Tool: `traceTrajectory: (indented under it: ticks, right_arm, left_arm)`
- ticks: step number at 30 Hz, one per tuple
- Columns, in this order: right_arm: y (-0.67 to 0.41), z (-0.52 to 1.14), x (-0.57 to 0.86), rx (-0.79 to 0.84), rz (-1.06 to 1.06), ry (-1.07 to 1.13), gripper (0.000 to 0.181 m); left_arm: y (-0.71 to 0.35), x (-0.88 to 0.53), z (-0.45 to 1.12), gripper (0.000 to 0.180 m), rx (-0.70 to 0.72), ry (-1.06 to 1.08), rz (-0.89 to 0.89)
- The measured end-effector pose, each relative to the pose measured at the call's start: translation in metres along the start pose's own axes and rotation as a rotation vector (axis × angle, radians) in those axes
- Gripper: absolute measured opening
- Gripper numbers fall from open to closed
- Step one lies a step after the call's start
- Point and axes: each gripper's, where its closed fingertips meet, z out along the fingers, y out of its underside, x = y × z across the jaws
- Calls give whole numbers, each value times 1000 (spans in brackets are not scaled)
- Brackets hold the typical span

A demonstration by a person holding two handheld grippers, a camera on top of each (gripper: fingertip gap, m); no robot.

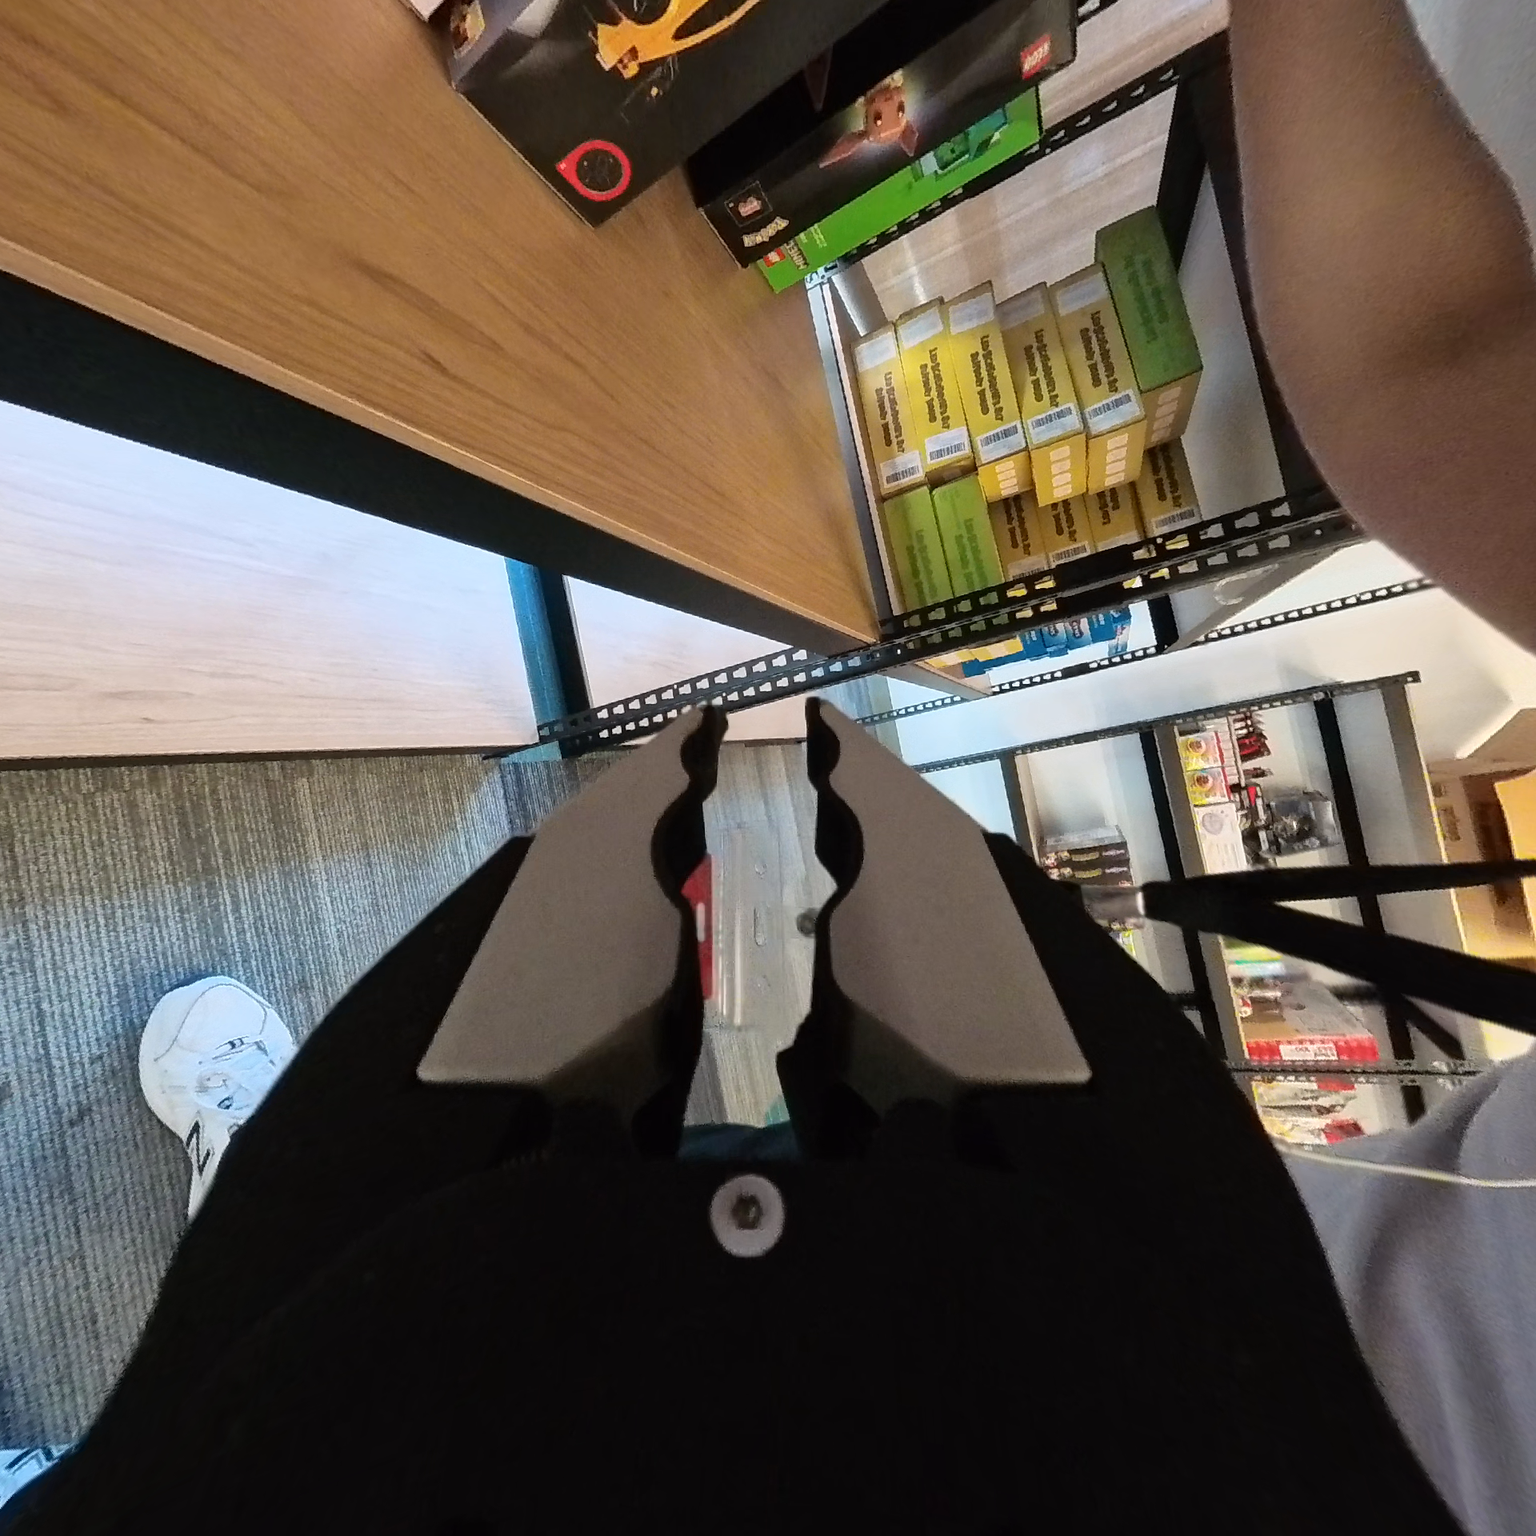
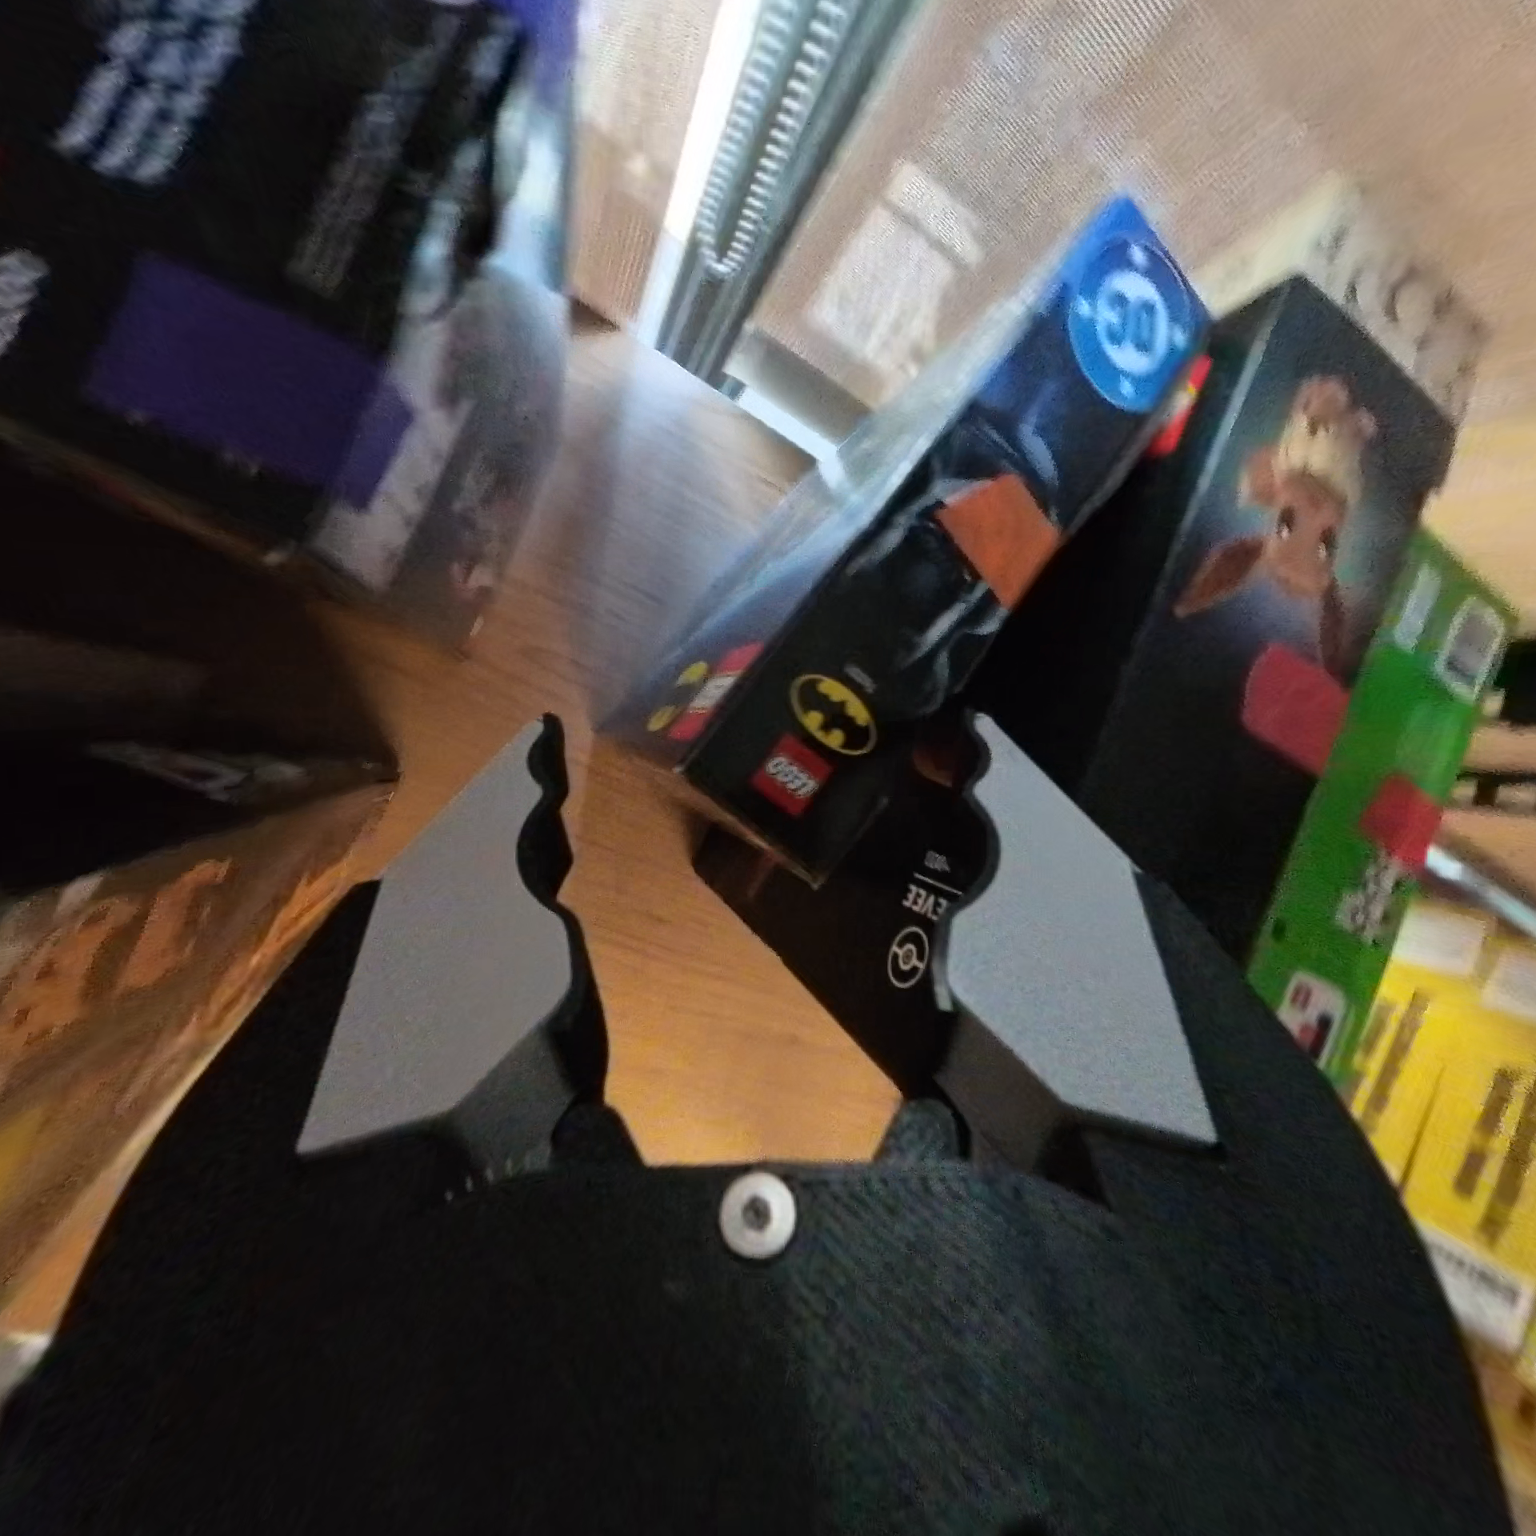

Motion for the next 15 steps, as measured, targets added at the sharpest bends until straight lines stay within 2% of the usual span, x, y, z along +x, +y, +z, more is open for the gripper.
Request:
traceTrajectory:
  ticks: [2, 5, 9, 15]
  right_arm:
    - [10, 8, 10, -91, 77, 37, 88]
    - [22, 24, 4, -195, 209, -33, 82]
    - [20, 39, 4, -210, 337, -65, 65]
    - [12, 40, -4, -173, 378, -93, 63]
  left_arm:
    - [1, 0, 1, 19, -6, 1, -4]
    - [0, 1, 1, 19, -4, 3, -1]
    - [-1, 4, 3, 19, -10, 11, 1]
    - [1, 3, -1, 19, -1, 12, -10]
